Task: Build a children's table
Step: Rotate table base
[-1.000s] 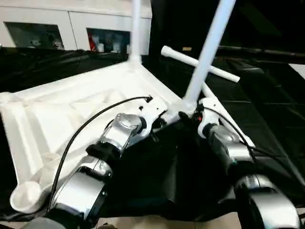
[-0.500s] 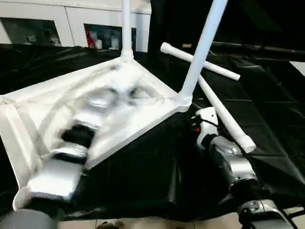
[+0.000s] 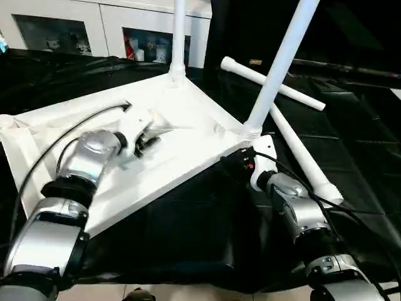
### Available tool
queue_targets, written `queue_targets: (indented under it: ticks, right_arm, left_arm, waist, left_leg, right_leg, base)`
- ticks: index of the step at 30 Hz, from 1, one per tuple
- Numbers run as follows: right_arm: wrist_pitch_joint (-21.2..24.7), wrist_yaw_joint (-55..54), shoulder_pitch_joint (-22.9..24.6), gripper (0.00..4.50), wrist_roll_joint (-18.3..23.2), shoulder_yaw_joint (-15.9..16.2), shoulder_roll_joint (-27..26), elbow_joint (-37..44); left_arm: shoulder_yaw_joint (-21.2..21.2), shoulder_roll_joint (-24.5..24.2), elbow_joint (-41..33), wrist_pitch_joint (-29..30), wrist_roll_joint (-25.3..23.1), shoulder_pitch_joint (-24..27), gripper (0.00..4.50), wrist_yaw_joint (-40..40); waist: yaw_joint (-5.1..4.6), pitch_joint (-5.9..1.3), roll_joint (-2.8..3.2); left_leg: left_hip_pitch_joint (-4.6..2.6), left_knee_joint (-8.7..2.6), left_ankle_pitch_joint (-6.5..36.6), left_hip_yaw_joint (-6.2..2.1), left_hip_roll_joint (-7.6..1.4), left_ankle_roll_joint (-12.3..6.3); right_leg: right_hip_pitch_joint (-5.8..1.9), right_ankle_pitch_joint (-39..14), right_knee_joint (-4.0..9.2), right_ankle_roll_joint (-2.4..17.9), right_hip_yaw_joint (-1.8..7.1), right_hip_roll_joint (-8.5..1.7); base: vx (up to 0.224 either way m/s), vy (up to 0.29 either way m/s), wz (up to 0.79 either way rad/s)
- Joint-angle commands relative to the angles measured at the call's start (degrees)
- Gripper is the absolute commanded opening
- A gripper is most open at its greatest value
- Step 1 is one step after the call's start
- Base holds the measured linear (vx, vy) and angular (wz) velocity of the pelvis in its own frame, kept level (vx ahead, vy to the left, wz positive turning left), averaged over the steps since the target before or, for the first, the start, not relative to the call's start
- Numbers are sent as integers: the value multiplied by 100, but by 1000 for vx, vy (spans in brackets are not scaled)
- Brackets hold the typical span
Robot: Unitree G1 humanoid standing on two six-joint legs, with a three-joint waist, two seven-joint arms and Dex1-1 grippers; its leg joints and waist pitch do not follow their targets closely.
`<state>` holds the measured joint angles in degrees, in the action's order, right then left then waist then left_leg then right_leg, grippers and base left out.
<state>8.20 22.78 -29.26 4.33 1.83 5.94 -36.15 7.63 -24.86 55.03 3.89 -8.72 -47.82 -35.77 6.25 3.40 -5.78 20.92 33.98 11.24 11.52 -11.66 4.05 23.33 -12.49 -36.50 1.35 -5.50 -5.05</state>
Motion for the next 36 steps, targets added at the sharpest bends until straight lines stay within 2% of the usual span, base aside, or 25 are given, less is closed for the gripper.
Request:
queue_targets:
  ticks: [1, 3, 4, 7, 8, 9, 12, 15, 17, 19, 22, 23, 24, 25, 28, 29, 30, 31, 33, 34, 35, 36]
  right_arm:
    - [21, 25, 5, 387, -44, 17, 96, 23]
    - [18, 34, 2, 387, -53, 27, 99, 23]
    - [23, 39, 4, 387, -54, 33, 97, 29]
    - [27, 43, 33, 387, -65, 57, 94, 46]
    - [27, 43, 33, 387, -65, 57, 94, 46]
    - [34, 45, 58, 387, -67, 64, 93, 67]
    - [34, 62, 119, 387, -88, 73, 99, 88]
    - [39, 78, 148, 387, -117, 119, 88, 74]
    - [40, 72, 143, 387, -128, 138, 76, 68]
    - [32, 78, 124, 387, -141, 161, 69, 42]
    - [4, 100, 65, 387, -168, 221, 47, -17]
    - [-16, 112, 36, 387, -185, 245, 29, -50]
    - [-34, 127, 17, 387, -197, 262, 22, -77]
    - [-45, 136, 6, 387, -204, 272, 20, -92]
    - [-70, 133, -70, 387, -224, 295, -13, -181]
    - [-73, 131, -88, 387, -224, 299, -24, -198]
    - [-77, 131, -112, 387, -225, 305, -40, -218]
    - [-81, 133, -131, 387, -225, 312, -52, -233]
    - [-115, 317, -167, 352, -147, 354, -91, -238]
    - [-108, 343, -181, 352, -139, 359, -114, -249]
    - [-92, 366, -208, 352, -141, 369, -137, -283]
    - [-92, 366, -208, 348, -141, 369, -137, -283]
  left_arm:
    - [165, -138, 244, -167, -357, -192, 269, 478]
    - [221, -198, 282, -232, -484, -216, 280, 618]
    - [218, -233, 308, -245, -520, -241, 280, 712]
    - [-6, -306, 286, -170, -416, -354, 280, 1009]
    - [-6, -306, 286, -170, -416, -354, 280, 1009]
    - [-97, -359, 236, -143, -363, -400, 280, 1092]
    - [-236, -458, 132, -88, -292, -492, 280, 1288]
    - [-511, -474, -273, 118, 29, -471, 280, 1080]
    - [-541, -563, -406, 204, 19, -447, 280, 1124]
    - [-507, -703, -382, 298, -118, -445, 280, 1285]
    - [-278, -1123, -47, 453, -568, -383, 280, 1559]
    - [-54, -1335, 71, 526, -860, -268, 280, 1545]
    - [43, -1432, 93, 579, -987, -199, 280, 1527]
    - [86, -1478, 95, 608, -1043, -163, 280, 1517]
    - [197, -1595, 56, 711, -1063, 31, 280, 1225]
    - [225, -1607, 43, 718, -1065, 71, 264, 1153]
    - [268, -1620, 22, 738, -1074, 126, 254, 1045]
    - [303, -1631, 1, 759, -1084, 170, 254, 959]
    - [376, -1621, -68, 695, -1039, 295, 222, 623]
    - [407, -1595, -119, 661, -1002, 356, 222, 435]
    - [459, -1575, -187, 619, -963, 428, 222, 177]
    - [459, -1575, -187, 619, -963, 428, 212, 177]
  waist:
    - [-13, -398, 90]
    - [-30, -392, 85]
    - [-49, -391, 107]
    - [-77, -390, 106]
    - [-78, -390, 114]
    - [-74, -392, 153]
    - [-85, -394, 123]
    - [-76, -391, 131]
    - [-66, -392, 133]
    - [-59, -392, 135]
    - [-95, -392, 113]
    - [-106, -385, 104]
    - [-122, -380, 124]
    - [-118, -384, 140]
    - [-85, -385, 176]
    - [-82, -382, 171]
    - [-59, -377, 137]
    - [-42, -377, 153]
    - [-31, -374, 149]
    - [-18, -379, 149]
    - [-10, -355, 113]
    - [-9, -353, 117]
  left_leg:
    - [-105, -375, 199, -111, -218, -91]
    - [-96, -383, 253, -123, -225, -60]
    - [-95, -389, 301, -130, -228, -31]
    - [-97, -383, 391, -129, -226, 28]
    - [-99, -388, 400, -134, -228, 34]
    - [-102, -387, 399, -138, -228, 47]
    - [-98, -384, 397, -139, -225, 66]
    - [-105, -376, 307, -130, -232, 64]
    - [-118, -370, 270, -118, -230, 48]
    - [-110, -370, 270, -119, -224, 34]
    - [-92, -384, 352, -143, -220, 82]
    - [-84, -388, 368, -147, -218, 84]
    - [-89, -394, 382, -154, -221, 101]
    - [-109, -393, 391, -152, -228, 115]
    - [-165, -394, 369, -128, -245, 151]
    - [-159, -398, 368, -130, -244, 155]
    - [-153, -402, 385, -127, -241, 159]
    - [-161, -408, 420, -126, -247, 186]
    - [-162, -419, 498, -128, -251, 232]
    - [-165, -417, 519, -131, -254, 249]
    - [-166, -433, 590, -126, -248, 272]
    - [-157, -436, 647, -131, -249, 287]
  right_leg:
    - [-376, 474, 311, 1204, 392, -434]
    - [-378, 340, 324, 1128, 396, -445]
    - [-373, 265, 332, 1105, 396, -445]
    - [-366, 185, 333, 1161, 397, -439]
    - [-365, 153, 337, 1167, 393, -438]
    - [-362, 163, 330, 1176, 393, -438]
    - [-370, 259, 322, 1196, 390, -423]
    - [-362, 397, 298, 1298, 390, -428]
    - [-347, 467, 292, 1338, 387, -416]
    - [-355, 453, 292, 1309, 387, -410]
    - [-374, 220, 310, 1108, 390, -409]
    - [-371, 155, 316, 1067, 391, -408]
    - [-365, 41, 322, 1008, 395, -412]
    - [-349, 25, 323, 1005, 397, -415]
    - [-296, 194, 310, 1172, 401, -410]
    - [-297, 210, 307, 1194, 398, -411]
    - [-303, 183, 304, 1208, 400, -415]
    - [-297, 172, 307, 1211, 403, -424]
    - [-299, 150, 311, 1197, 400, -421]
    - [-304, 157, 312, 1201, 401, -433]
    - [-299, 49, 334, 1197, 403, -434]
    - [-310, -32, 331, 1187, 406, -440]
  base:
    - [0, 0, 0]
    - [0, 0, 0]
    - [0, 0, 0]
    - [0, 0, 0]
    - [0, 0, 0]
    - [0, 0, 0]
    - [0, 0, 0]
    - [0, 0, 0]
    - [0, 0, 0]
    - [0, 0, 0]
    - [0, 0, 0]
    - [0, 0, 0]
    - [0, 0, 0]
    - [0, 0, 0]
    - [0, 0, 0]
    - [0, 0, 0]
    - [0, 0, 0]
    - [0, 0, 0]
    - [0, 0, 0]
    - [0, 0, 0]
    - [0, 0, 0]
    - [0, 0, 0]
